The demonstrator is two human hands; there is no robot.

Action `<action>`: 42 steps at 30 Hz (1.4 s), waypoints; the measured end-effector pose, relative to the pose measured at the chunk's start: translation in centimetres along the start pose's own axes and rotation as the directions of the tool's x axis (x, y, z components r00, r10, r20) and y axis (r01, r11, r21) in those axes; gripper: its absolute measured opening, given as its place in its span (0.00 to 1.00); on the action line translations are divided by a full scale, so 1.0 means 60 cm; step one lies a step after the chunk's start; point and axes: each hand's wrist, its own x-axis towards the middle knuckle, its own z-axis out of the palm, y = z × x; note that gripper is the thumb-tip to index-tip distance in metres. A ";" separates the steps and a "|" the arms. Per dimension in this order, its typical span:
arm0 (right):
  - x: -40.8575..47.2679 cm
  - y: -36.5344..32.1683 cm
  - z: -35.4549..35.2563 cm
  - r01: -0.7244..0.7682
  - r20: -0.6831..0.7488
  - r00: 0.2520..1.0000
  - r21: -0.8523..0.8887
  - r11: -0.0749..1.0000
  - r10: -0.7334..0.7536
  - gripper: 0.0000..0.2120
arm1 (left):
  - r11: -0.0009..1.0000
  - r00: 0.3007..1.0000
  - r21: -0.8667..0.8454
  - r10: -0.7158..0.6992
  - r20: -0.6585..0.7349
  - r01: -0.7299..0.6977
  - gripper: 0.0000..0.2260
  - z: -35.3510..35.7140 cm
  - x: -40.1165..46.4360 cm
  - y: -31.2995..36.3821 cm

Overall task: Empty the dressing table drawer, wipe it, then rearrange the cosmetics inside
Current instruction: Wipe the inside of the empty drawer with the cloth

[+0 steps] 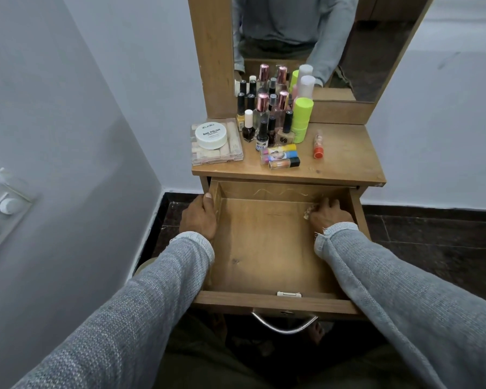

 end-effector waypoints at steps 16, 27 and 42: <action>-0.044 -0.105 0.000 0.296 -0.184 0.952 0.752 0.589 -0.244 0.07 | 0.974 0.992 -0.196 -0.108 0.060 0.117 0.19 -0.001 -0.001 0.005; 0.009 -0.226 0.049 0.287 -0.202 0.929 0.922 0.259 -0.310 0.12 | 0.986 0.981 -0.134 -0.069 0.183 0.094 0.19 -0.018 0.005 0.014; -0.026 -0.192 0.072 0.396 -0.239 0.835 0.886 0.241 -0.496 0.13 | 0.991 0.977 -0.097 -0.072 0.202 0.093 0.19 -0.021 0.004 0.015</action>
